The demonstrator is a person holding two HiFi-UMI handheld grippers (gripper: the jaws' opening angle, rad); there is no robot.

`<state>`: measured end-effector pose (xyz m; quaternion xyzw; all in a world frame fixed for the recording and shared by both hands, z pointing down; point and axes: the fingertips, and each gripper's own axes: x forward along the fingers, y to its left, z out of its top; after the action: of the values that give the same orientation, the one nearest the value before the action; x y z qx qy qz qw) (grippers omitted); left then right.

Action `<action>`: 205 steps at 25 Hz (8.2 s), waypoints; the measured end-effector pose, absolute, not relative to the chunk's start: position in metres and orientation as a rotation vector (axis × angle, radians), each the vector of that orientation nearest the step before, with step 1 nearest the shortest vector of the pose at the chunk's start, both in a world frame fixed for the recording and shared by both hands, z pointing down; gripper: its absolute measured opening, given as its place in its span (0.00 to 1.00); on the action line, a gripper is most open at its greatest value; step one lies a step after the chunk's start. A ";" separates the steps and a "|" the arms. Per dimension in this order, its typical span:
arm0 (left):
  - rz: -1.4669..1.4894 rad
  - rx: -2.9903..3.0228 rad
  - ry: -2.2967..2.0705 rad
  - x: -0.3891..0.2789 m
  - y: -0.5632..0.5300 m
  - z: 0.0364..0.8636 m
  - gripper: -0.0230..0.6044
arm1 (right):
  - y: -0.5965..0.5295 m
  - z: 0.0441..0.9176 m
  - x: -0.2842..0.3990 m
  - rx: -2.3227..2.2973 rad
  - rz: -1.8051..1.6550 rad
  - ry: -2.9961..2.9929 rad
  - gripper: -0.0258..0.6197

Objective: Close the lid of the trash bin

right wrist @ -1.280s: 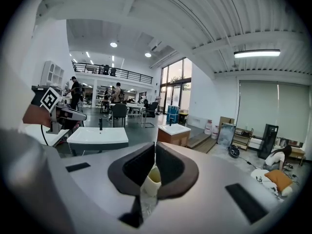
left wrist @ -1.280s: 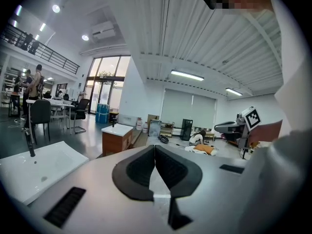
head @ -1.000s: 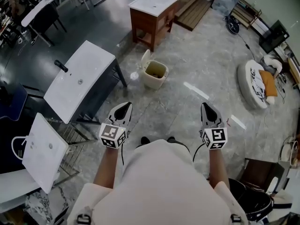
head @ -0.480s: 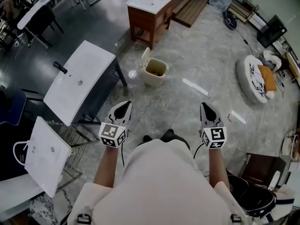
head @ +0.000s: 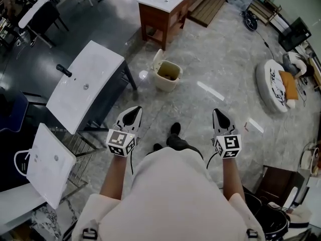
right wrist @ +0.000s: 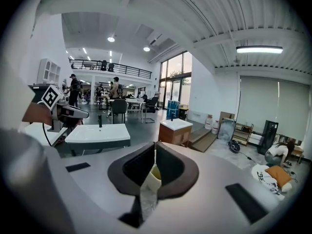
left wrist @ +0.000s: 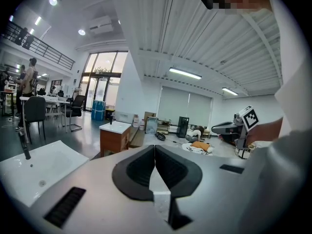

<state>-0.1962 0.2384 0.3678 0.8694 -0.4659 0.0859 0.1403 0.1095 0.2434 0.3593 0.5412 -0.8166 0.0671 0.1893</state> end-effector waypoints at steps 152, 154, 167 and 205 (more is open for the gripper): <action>0.882 2.046 -0.747 -0.077 -0.162 0.846 0.38 | -0.111 0.698 0.075 1.051 0.893 -2.149 0.09; 0.885 2.049 -0.735 -0.066 -0.156 0.850 0.38 | -0.110 0.704 0.081 1.055 0.902 -2.146 0.09; 0.964 2.031 -0.652 -0.004 -0.126 0.901 0.38 | -0.097 0.748 0.135 1.087 0.974 -2.106 0.09; 1.220 1.763 -0.541 0.055 -0.095 1.035 0.52 | -0.084 0.821 0.207 1.103 1.074 -2.056 0.09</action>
<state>0.0555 -0.0948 1.0349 0.7126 -0.2186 0.4932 0.4485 0.2074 -0.0836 0.8207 0.4120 -0.7677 0.4011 0.2828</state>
